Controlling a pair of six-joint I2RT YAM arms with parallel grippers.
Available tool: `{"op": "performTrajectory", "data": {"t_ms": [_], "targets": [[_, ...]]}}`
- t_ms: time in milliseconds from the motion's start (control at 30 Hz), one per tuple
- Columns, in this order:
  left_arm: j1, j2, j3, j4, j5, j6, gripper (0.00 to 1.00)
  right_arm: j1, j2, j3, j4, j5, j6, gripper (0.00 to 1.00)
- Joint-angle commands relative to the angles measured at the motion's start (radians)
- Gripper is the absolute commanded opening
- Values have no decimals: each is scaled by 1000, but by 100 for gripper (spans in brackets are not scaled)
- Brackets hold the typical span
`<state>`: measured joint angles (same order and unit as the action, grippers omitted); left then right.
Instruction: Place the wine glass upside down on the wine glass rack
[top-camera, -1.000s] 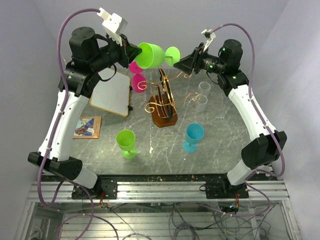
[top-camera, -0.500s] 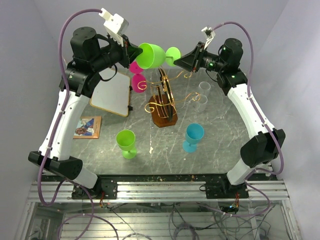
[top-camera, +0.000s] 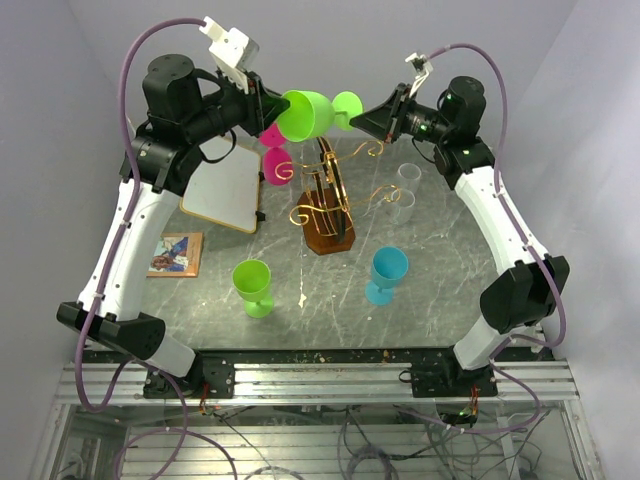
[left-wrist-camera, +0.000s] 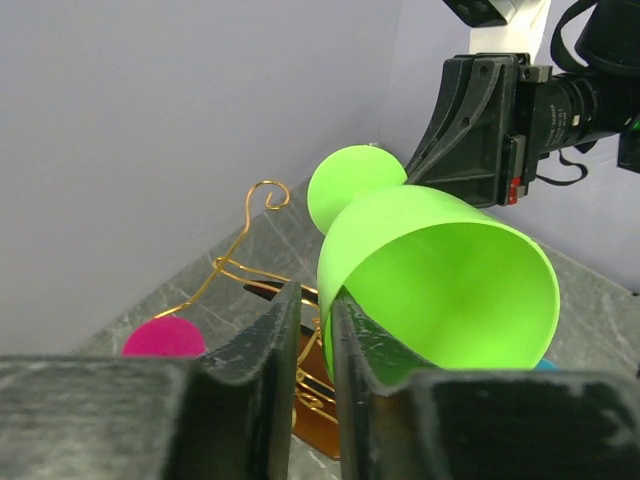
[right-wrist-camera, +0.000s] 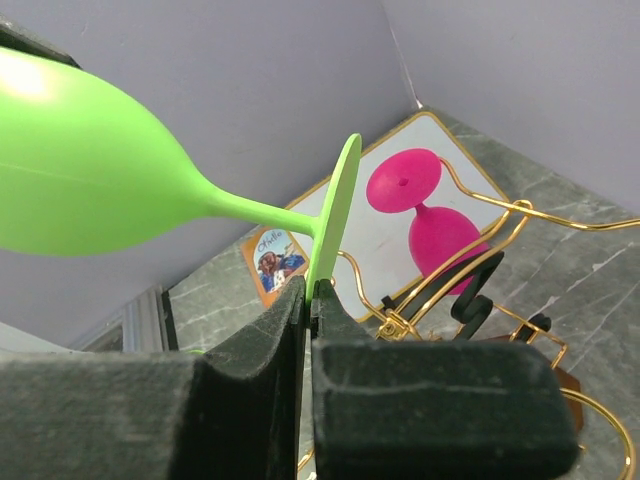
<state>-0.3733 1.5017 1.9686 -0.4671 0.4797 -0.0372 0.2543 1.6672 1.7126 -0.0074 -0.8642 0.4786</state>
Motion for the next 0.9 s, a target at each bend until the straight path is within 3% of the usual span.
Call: {"op": "performTrajectory", "data": {"t_ms": [0,233,400,500,700,867], "targets": [[-10,-21,-12,56,29,-18,33,-30,-23,14,26,-3,-8,0],[-10,-50,-29,48,19,-19,73,-75,-65,0,-38,46,-103,0],[-8,-87,-41,12,-26,12,94,-124,-87,-12,-75,83,-169,0],[-6,-110,-49,-16,-74,40,99,-155,-93,-5,-112,134,-235,0],[9,-149,-63,-70,-192,94,100,-164,-88,59,-230,290,-423,0],[14,-172,-80,-112,-325,176,100,-136,-69,138,-316,505,-647,0]]}}
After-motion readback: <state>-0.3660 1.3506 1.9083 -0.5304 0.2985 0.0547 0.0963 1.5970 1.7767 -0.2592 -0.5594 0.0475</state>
